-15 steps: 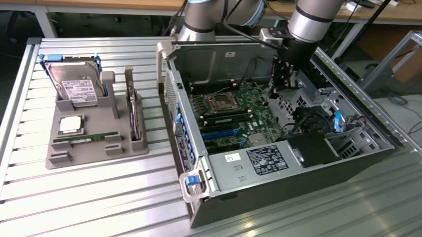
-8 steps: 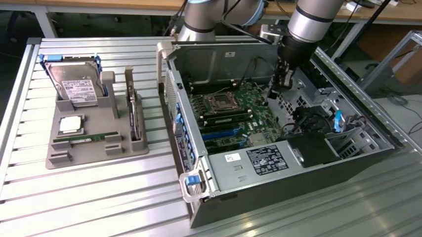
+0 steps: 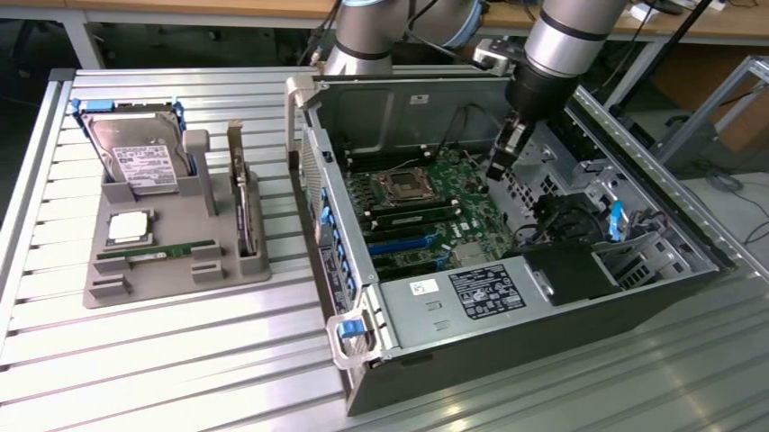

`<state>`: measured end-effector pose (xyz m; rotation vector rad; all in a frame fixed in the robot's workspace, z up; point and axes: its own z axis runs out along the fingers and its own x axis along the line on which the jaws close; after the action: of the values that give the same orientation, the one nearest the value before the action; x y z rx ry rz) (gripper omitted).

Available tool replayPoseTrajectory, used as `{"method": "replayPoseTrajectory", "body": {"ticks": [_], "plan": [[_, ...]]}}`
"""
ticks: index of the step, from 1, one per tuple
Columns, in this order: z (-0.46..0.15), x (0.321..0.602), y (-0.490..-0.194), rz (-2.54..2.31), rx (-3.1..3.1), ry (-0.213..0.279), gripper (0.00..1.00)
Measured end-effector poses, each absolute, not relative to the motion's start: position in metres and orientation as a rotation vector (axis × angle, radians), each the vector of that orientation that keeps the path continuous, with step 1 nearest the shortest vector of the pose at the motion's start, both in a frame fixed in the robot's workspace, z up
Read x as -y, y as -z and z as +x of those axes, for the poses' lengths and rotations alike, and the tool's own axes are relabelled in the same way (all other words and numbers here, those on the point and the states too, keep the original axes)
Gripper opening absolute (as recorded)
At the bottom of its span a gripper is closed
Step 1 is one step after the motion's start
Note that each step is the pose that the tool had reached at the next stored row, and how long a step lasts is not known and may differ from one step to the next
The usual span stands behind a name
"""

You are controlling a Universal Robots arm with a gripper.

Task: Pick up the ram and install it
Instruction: 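Press down the ram until it locks into place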

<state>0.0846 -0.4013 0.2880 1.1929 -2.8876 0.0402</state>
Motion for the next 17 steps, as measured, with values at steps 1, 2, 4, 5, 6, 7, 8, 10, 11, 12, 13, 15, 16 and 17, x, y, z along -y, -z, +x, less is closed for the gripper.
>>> {"method": "replayPoseTrajectory", "body": {"ticks": [1, 2, 4, 5, 6, 7, 8, 10, 11, 12, 13, 15, 16, 17], "plan": [[0.0846, 0.4013, -0.288, 1.155, 2.903, -0.04, 0.1], [0.0846, 0.4013, -0.288, 1.111, 2.919, -0.039, 0.1], [0.0846, 0.4013, -0.288, 1.01, 2.955, -0.038, 0.1], [0.0846, 0.4013, -0.288, 0.972, 2.967, -0.038, 0.1], [0.0846, 0.4013, -0.288, 0.924, 2.982, -0.038, 0.1], [0.0846, 0.4013, -0.288, 0.861, 3.001, -0.037, 0.1], [0.0846, 0.4013, -0.288, 0.802, 3.016, -0.036, 0.1], [0.0846, 0.4013, -0.288, 0.721, 3.036, -0.035, 0.1], [0.0846, 0.4013, -0.288, 0.691, 3.043, -0.035, 0.1], [0.0846, 0.4013, -0.288, 0.669, 3.048, -0.035, 0.1], [0.0846, 0.4013, -0.288, 0.621, 3.057, -0.034, 0.1], [0.0846, 0.4013, -0.288, 0.53, 3.074, -0.033, 0.1], [0.0846, 0.4013, -0.288, 0.458, 3.085, -0.032, 0.1], [0.0846, 0.4013, -0.288, 0.413, 3.091, -0.032, 0.1]]}}
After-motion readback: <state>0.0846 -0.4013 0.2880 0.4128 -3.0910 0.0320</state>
